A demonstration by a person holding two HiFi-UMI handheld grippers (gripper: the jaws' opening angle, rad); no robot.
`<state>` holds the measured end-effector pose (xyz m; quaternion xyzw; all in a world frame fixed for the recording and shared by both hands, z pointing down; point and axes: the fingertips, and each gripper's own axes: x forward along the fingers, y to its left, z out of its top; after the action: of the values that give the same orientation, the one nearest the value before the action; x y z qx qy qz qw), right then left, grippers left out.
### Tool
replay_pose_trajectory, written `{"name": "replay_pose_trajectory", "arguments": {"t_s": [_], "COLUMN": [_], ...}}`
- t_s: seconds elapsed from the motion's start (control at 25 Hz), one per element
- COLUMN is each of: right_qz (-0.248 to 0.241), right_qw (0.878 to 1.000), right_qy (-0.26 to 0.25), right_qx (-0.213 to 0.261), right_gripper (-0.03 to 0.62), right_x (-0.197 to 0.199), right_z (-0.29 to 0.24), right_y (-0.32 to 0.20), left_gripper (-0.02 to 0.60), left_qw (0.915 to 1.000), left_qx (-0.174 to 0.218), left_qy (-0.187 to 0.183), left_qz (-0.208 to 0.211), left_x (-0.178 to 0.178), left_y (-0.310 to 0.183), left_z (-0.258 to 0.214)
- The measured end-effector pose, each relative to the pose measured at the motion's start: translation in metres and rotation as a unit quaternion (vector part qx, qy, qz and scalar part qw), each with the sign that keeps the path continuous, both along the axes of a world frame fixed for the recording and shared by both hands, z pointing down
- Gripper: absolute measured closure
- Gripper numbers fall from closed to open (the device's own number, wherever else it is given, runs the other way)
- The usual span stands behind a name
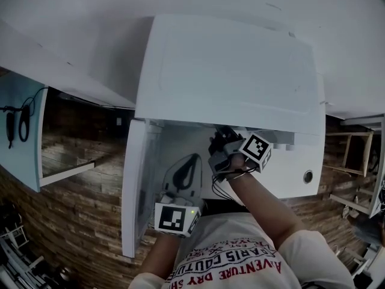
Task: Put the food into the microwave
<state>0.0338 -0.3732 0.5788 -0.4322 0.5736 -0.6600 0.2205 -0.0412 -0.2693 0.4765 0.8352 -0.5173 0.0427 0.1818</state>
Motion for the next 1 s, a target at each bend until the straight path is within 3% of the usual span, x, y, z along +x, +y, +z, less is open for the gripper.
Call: {"name": "replay_pose_trajectory", "arguments": {"t_s": [0.08, 0.24, 0.32, 0.36, 0.52, 0.64, 0.8, 1.0], "right_qz": [-0.009, -0.037, -0.070, -0.103, -0.223, -0.281, -0.345, -0.381], "right_qw": [1.000, 0.995, 0.986, 0.976, 0.906, 0.860, 0.790, 0.740], "right_qy": [0.017, 0.070, 0.127, 0.170, 0.336, 0.403, 0.495, 0.548], "right_qx": [0.015, 0.067, 0.083, 0.092, 0.131, 0.136, 0.110, 0.083], "right_gripper": [0.525, 0.387, 0.362, 0.362, 0.362, 0.362, 0.364, 0.367], "right_x": [0.001, -0.002, -0.006, -0.009, -0.013, -0.015, -0.013, -0.001], "right_z": [-0.004, -0.018, -0.020, -0.019, -0.012, -0.006, 0.003, 0.014], "right_y": [0.001, -0.002, -0.001, 0.000, 0.009, 0.016, 0.022, 0.029], "left_gripper": [0.578, 0.578, 0.578, 0.578, 0.579, 0.578, 0.578, 0.578], "left_qw": [1.0000, 0.9994, 0.9996, 0.9997, 0.9997, 0.9998, 0.9999, 0.9995], "left_qx": [-0.001, 0.021, 0.020, 0.018, 0.016, 0.010, 0.001, 0.009], "left_qy": [-0.004, -0.025, -0.017, -0.013, -0.012, -0.014, -0.005, -0.027], "left_qz": [-0.004, -0.011, -0.012, -0.013, -0.013, -0.011, -0.009, -0.012], "left_x": [0.000, -0.001, -0.002, -0.002, -0.005, -0.007, -0.008, -0.013], "left_y": [0.001, 0.001, 0.001, 0.002, 0.005, 0.007, 0.006, 0.003], "left_z": [0.000, -0.013, -0.016, -0.016, -0.017, -0.012, -0.009, -0.011]}}
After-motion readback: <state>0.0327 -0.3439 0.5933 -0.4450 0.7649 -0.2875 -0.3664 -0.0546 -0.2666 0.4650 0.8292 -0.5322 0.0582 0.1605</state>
